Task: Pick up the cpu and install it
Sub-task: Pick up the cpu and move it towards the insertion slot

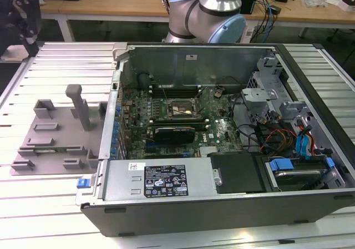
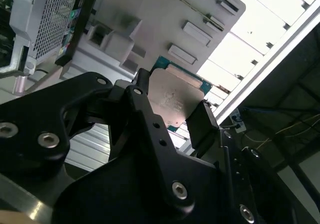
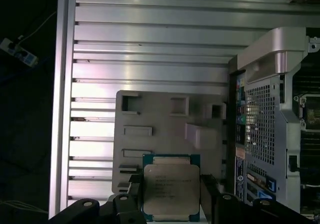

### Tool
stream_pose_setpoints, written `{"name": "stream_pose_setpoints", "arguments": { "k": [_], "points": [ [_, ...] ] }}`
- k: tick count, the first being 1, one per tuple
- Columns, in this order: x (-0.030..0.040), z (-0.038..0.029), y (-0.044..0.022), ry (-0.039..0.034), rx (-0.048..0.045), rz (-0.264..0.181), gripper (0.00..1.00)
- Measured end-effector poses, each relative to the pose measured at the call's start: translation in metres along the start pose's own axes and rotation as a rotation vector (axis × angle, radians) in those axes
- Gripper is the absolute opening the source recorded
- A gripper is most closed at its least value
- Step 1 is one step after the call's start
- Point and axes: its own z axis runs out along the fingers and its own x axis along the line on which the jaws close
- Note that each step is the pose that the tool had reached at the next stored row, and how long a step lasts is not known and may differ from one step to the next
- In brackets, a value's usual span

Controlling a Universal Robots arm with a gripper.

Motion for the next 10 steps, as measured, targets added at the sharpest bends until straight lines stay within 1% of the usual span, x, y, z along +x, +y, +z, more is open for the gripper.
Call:
{"name": "stream_pose_setpoints", "arguments": {
  "k": [2, 3, 4, 6, 7, 8, 10],
  "points": [
    [-0.0068, 0.0001, -0.0002, 0.0, 0.0, 0.0, 0.55],
    [-0.013, 0.0002, -0.0005, 0.0001, 0.0001, 0.0, 0.55],
    [-0.0247, 0.0004, -0.0011, 0.0003, 0.0, 0.0, 0.55],
    [-0.0375, 0.0005, -0.0016, 0.0007, 0.0, 0.0, 0.55],
    [-0.0456, 0.0007, -0.0018, 0.0008, 0.0, 0.0, 0.55],
    [-0.0519, 0.0008, -0.0021, 0.0009, 0.0, 0.0, 0.55],
    [-0.0589, 0.0009, -0.0023, 0.0012, 0.0, 0.0, 0.55]
  ]
}}
